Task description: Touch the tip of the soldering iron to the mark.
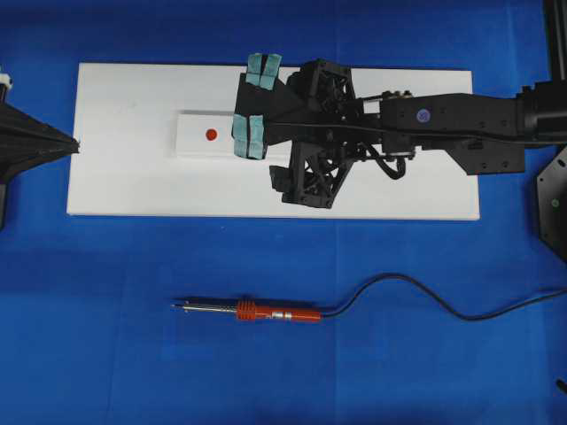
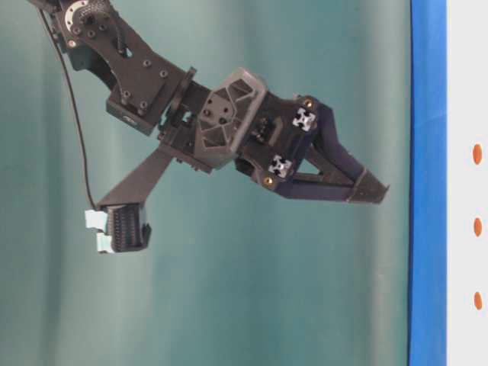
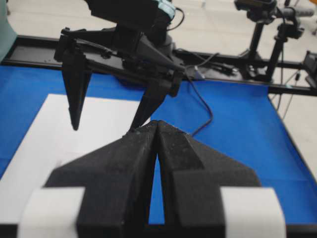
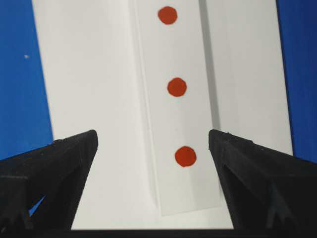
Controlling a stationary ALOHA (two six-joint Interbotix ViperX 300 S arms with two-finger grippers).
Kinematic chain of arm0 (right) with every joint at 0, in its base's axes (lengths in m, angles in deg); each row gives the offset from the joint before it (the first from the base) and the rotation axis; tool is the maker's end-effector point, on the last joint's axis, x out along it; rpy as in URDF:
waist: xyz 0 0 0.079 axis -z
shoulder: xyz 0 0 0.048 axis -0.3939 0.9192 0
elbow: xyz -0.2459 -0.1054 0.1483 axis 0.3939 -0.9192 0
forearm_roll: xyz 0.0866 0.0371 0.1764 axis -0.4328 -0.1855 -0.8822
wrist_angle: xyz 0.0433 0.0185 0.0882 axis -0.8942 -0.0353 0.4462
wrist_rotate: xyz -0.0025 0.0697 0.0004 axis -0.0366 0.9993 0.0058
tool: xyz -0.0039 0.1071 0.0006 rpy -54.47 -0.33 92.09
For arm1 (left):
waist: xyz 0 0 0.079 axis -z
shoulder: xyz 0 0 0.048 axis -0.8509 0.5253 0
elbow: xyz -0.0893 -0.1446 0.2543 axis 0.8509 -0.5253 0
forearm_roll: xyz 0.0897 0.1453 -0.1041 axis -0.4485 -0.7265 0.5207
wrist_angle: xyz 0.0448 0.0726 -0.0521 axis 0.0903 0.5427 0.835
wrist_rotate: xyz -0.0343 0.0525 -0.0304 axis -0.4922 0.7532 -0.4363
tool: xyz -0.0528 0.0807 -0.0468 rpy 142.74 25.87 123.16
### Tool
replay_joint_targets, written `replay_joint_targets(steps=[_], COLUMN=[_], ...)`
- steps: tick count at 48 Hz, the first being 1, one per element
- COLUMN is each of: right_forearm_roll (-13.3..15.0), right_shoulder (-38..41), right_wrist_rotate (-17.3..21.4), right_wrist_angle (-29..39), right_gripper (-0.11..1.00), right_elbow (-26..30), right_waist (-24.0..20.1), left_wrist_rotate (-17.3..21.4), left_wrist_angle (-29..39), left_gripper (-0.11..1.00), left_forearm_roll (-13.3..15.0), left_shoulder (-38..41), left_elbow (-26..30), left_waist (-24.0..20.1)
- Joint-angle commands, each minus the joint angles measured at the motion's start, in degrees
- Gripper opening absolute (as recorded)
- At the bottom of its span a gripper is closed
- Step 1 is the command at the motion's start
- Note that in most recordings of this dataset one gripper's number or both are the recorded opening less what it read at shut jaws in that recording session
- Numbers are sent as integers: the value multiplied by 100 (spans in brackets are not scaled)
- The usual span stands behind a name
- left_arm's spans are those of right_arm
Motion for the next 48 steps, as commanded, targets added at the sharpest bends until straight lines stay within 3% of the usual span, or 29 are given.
replay_joint_targets(steps=[1, 22, 48], right_forearm_roll=[0, 26, 44], right_shoulder=[-343, -2153, -5396], right_wrist_rotate=[18, 35, 88], right_wrist_angle=[-9, -202, -598], right_gripper=[90, 90, 90], right_elbow=[26, -1266, -3331], right_waist=[-9, 0, 97], left_wrist_rotate=[-9, 0, 0], left_wrist_angle=[-9, 18, 26], left_gripper=[0, 0, 0], left_forearm_roll=[-9, -9, -9], left_shoulder=[26, 18, 18], left_elbow=[70, 79, 70], left_waist=[9, 18, 18])
